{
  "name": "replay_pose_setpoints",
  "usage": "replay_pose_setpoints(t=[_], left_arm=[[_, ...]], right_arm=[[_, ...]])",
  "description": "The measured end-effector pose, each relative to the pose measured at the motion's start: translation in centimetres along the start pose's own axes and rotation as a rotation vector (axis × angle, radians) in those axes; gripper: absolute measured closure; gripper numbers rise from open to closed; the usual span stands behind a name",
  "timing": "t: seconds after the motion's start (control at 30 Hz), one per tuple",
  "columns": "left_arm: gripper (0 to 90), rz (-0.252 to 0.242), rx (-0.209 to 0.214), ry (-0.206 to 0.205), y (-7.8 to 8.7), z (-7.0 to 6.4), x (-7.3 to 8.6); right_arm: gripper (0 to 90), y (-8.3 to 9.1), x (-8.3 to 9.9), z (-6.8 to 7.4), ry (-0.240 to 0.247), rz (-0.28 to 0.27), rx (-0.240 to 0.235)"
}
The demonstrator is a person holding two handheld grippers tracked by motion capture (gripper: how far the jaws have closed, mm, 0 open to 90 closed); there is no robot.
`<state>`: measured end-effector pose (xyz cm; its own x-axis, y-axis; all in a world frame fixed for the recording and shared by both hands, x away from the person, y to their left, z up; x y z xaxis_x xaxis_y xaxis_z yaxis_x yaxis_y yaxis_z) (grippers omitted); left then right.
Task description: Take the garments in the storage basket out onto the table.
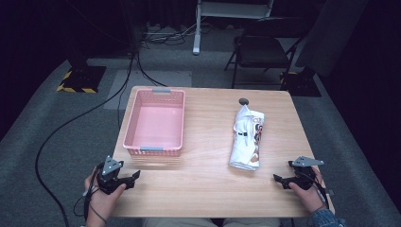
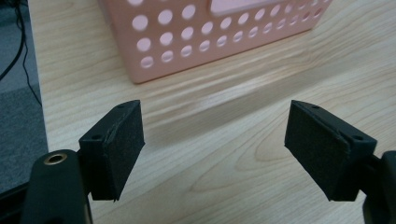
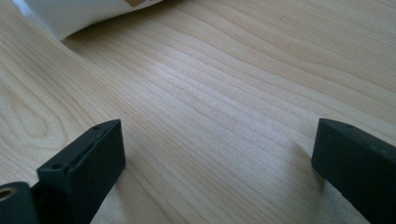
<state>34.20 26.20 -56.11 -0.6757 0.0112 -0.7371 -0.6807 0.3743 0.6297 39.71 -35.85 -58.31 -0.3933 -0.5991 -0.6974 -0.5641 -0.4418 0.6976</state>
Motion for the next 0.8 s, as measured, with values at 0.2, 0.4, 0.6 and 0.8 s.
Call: replay_pose_setpoints(t=[0.2, 0.4, 0.6, 0.8], left_arm=[[18.6, 0.023, -0.011, 0.01, -0.3, 0.5, 0.7], [17.8, 0.047, -0.022, 0.021, -0.8, 0.9, 1.6], [15.9, 0.065, -0.045, 0.021, -0.9, 1.1, 1.8], [9.8, 0.095, -0.077, -0.033, -1.2, 0.9, 1.9]], right_arm=[[2.7, 0.0, 0.0, 0.0, -0.004, 0.001, 0.003], [2.7, 0.0, 0.0, 0.1, -0.004, 0.001, 0.004], [2.7, 0.0, 0.0, 0.1, -0.004, 0.001, 0.004], [2.7, 0.0, 0.0, 0.1, -0.004, 0.001, 0.004]])
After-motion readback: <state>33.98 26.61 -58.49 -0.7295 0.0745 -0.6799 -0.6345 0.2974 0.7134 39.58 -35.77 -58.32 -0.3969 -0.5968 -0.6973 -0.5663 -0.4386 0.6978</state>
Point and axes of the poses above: each handheld gripper's, and its own axes: y roughly backward along the jaws, x roughly out of its underside, z roughly to its left, the point moved 5 cm from there along -y, roughly forward along the jaws, and after that the axes turned 13 degrees about y, right-handed, at the moved point
